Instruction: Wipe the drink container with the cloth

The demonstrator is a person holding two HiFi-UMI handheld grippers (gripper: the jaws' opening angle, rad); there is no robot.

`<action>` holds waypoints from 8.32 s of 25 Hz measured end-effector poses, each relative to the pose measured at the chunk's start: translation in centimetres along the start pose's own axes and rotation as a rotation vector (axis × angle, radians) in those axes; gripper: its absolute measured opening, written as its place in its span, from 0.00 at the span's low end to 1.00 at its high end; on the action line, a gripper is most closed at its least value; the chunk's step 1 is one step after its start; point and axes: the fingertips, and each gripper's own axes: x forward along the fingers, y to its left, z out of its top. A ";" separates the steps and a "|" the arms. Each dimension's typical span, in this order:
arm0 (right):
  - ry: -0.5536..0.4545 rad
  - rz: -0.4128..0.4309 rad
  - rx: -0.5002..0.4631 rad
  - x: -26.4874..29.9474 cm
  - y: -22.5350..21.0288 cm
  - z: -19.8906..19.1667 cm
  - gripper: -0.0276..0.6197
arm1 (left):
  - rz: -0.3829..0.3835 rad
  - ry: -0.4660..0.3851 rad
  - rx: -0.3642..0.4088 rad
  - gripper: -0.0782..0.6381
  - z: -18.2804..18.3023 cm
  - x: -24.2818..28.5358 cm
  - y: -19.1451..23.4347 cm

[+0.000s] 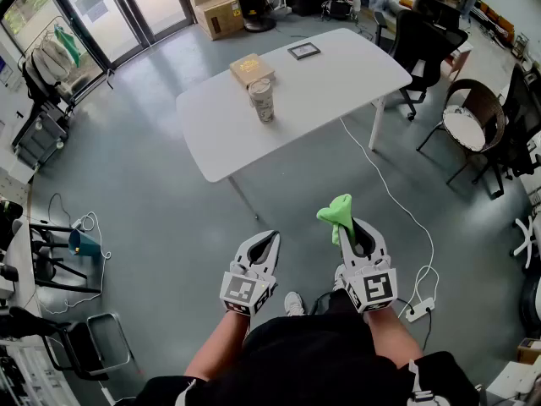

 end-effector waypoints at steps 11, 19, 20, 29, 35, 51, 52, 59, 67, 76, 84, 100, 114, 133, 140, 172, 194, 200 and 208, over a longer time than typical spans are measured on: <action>-0.017 -0.018 -0.016 -0.3 2.9 0.9 0.15 | -0.016 -0.022 0.017 0.12 0.5 -2.7 0.8; -0.024 0.013 0.000 3.3 0.9 0.6 0.16 | 0.015 0.000 0.002 0.12 -0.3 -0.3 2.9; -0.024 0.019 0.001 4.2 0.4 0.5 0.16 | 0.024 0.001 0.001 0.12 -0.2 0.4 3.6; -0.009 0.093 -0.020 14.1 -5.8 0.4 0.16 | 0.097 0.022 -0.002 0.12 1.7 9.1 9.3; 0.013 0.172 -0.072 19.8 -9.0 0.3 0.16 | 0.136 0.025 -0.002 0.12 3.2 14.8 12.0; 0.019 0.355 -0.222 29.7 -9.4 0.1 0.16 | 0.277 0.031 -0.059 0.12 3.9 20.4 18.5; 0.020 0.363 -0.243 30.4 -9.1 0.1 0.16 | 0.278 0.031 -0.062 0.12 3.8 20.5 19.1; 0.052 0.401 -0.449 36.2 -7.8 -0.2 0.16 | 0.270 0.023 -0.074 0.12 3.4 22.4 24.2; 0.078 0.440 -0.539 41.4 -5.4 -1.6 0.16 | 0.260 0.026 -0.068 0.12 3.2 22.9 29.7; 0.121 0.458 -0.613 44.9 -2.5 -4.3 0.16 | 0.294 0.014 -0.085 0.12 2.8 21.1 35.4; 0.158 0.526 -0.906 45.4 -1.6 -8.6 0.17 | 0.286 0.050 -0.110 0.12 1.1 22.1 35.8; 0.153 0.670 -1.108 49.6 -2.0 -14.1 0.17 | 0.366 0.089 -0.162 0.12 -0.7 24.2 35.4; 0.271 0.725 -1.075 51.6 -1.1 -19.8 0.17 | 0.399 0.147 -0.205 0.12 -4.4 23.1 37.1; 0.357 0.830 -1.073 51.5 0.0 -24.2 0.18 | 0.409 0.172 -0.244 0.12 -6.1 21.4 36.5; 0.310 0.903 -0.730 49.0 0.9 -18.0 0.17 | 0.412 0.154 -0.209 0.12 -4.5 22.4 36.5; 0.650 0.593 1.068 57.7 -11.4 -11.7 0.16 | 0.452 0.052 -0.240 0.12 0.8 24.8 35.6; 1.007 0.536 0.708 59.6 -8.8 -24.5 0.16 | 0.481 0.156 -0.183 0.12 -1.5 23.2 34.3; 1.037 0.502 0.605 59.9 -8.8 -25.7 0.17 | 0.481 0.162 -0.158 0.12 -1.9 22.8 33.9; 0.832 0.406 0.462 58.9 -11.7 -19.6 0.17 | 0.483 0.144 -0.168 0.12 -1.5 22.3 33.8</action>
